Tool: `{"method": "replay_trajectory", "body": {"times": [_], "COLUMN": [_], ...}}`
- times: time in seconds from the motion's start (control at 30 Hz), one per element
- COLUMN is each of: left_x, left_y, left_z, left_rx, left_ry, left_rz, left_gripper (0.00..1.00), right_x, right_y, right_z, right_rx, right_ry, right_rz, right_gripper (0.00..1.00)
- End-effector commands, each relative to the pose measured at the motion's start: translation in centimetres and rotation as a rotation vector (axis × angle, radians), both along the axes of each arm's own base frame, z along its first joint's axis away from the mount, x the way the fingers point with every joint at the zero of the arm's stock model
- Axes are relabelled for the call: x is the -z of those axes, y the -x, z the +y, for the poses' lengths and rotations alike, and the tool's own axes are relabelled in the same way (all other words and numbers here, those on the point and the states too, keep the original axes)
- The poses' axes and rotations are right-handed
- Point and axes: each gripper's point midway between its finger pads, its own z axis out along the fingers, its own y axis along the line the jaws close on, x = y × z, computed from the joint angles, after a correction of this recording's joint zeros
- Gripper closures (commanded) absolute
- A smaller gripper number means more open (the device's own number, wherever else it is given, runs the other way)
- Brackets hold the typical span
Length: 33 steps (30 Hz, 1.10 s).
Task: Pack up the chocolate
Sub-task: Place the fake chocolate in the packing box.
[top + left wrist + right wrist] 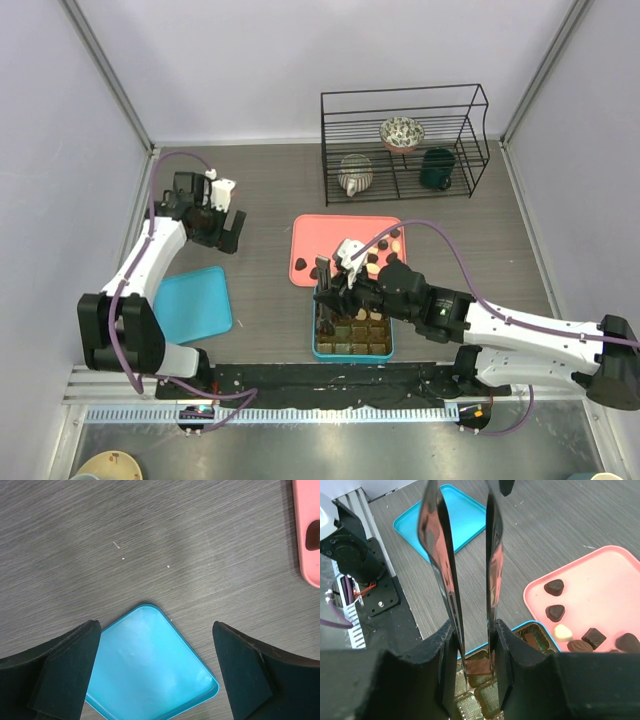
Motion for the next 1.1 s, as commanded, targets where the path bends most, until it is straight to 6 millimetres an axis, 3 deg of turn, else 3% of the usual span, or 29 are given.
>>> {"method": "replay_trajectory", "body": {"times": [0.0,0.13,0.53,0.7,0.87,1.07], "left_x": [-1.9,-2.3,-2.9,-3.2,-3.3,-4.0], "left_y": [0.0,0.5,1.4,1.3,1.3,1.4], "left_z": [-0.2,0.0,0.1,0.0,0.0,0.1], "left_rx": [0.011,0.016,0.023,0.019,0.011,0.003], "left_ry": [0.019,0.009,0.003,0.009,0.013,0.008], "left_rz": [-0.076,-0.083,-0.096,-0.103,-0.102,-0.125], "left_gripper": [0.0,0.0,0.0,0.0,0.0,0.0], "right_x": [-3.8,-3.3,-3.8,-5.8,-8.2,-9.5], "right_y": [-1.0,-0.7,-0.3,-2.1,-4.5,-10.1], "right_z": [0.9,1.1,0.4,-0.8,-0.2,0.9], "right_rx": [0.059,0.061,0.077,0.17,0.24,0.274], "right_ry": [-0.131,-0.131,-0.132,-0.137,-0.131,-0.197], "right_rz": [-0.063,-0.049,-0.06,-0.162,-0.282,-0.313], "right_gripper": [0.69,0.55,0.49,0.56,0.6,0.6]}}
